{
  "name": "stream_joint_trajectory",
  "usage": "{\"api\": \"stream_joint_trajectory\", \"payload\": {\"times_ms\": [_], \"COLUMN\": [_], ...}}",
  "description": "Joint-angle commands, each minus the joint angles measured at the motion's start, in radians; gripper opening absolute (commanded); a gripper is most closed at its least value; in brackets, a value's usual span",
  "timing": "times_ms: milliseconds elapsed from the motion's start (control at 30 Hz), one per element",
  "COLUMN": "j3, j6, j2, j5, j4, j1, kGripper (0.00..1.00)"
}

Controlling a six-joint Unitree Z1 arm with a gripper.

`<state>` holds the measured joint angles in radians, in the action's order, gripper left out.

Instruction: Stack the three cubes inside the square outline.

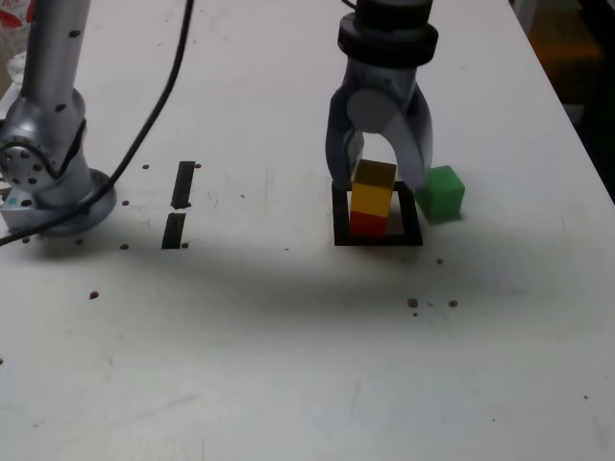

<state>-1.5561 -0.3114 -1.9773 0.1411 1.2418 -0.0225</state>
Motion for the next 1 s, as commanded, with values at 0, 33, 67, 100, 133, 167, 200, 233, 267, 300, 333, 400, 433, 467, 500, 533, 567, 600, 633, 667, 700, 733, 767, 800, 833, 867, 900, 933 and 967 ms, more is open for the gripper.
{"api": "stream_joint_trajectory", "payload": {"times_ms": [0, 33, 67, 100, 133, 167, 200, 233, 267, 300, 333, 400, 433, 467, 500, 533, 567, 600, 633, 667, 700, 733, 767, 800, 833, 867, 900, 933, 967], "j3": [0.005, 0.009, 0.013, 0.014, 0.011, 0.008, -0.002, -0.009, -0.018, -0.029, -0.04, -0.055, -0.075, -0.087, -0.098, -0.11, -0.121, -0.135, -0.155, -0.165, -0.175, -0.184, -0.193, -0.202, -0.214, -0.22, -0.228, -0.243, -0.255], "j6": [0.001, 0.002, 0.004, 0.006, 0.011, 0.014, 0.021, 0.025, 0.029, 0.032, 0.034, 0.036, 0.037, 0.037, 0.037, 0.037, 0.037, 0.037, 0.037, 0.037, 0.037, 0.036, 0.036, 0.035, 0.033, 0.032, 0.031, 0.028, 0.026], "j2": [0.019, 0.033, 0.05, 0.065, 0.079, 0.087, 0.102, 0.109, 0.115, 0.122, 0.127, 0.131, 0.135, 0.136, 0.136, 0.136, 0.135, 0.132, 0.126, 0.122, 0.118, 0.113, 0.109, 0.104, 0.096, 0.092, 0.087, 0.076, 0.067], "j5": [-0.009, -0.02, -0.031, -0.039, -0.048, -0.053, -0.065, -0.072, -0.08, -0.091, -0.099, -0.111, -0.123, -0.129, -0.133, -0.137, -0.139, -0.14, -0.141, -0.141, -0.141, -0.141, -0.141, -0.141, -0.14, -0.14, -0.14, -0.138, -0.136], "j4": [0.009, 0.019, 0.032, 0.045, 0.058, 0.066, 0.079, 0.086, 0.093, 0.101, 0.108, 0.118, 0.13, 0.137, 0.143, 0.148, 0.152, 0.157, 0.16, 0.161, 0.162, 0.162, 0.16, 0.157, 0.154, 0.152, 0.15, 0.146, 0.143], "j1": [0.007, 0.013, 0.02, 0.024, 0.026, 0.027, 0.027, 0.026, 0.026, 0.025, 0.024, 0.023, 0.023, 0.023, 0.023, 0.023, 0.023, 0.022, 0.02, 0.019, 0.017, 0.014, 0.011, 0.008, 0.003, 0.0, -0.003, -0.01, -0.016], "kGripper": [0.65, 0.65, 0.65, 0.65, 0.65, 0.65, 0.65, 0.65, 0.65, 0.65, 0.65, 0.66, 0.66, 0.66, 0.66, 0.66, 0.66, 0.66, 0.66, 0.66, 0.66, 0.66, 0.66, 0.66, 0.66, 0.66, 0.66, 0.66, 0.66]}}
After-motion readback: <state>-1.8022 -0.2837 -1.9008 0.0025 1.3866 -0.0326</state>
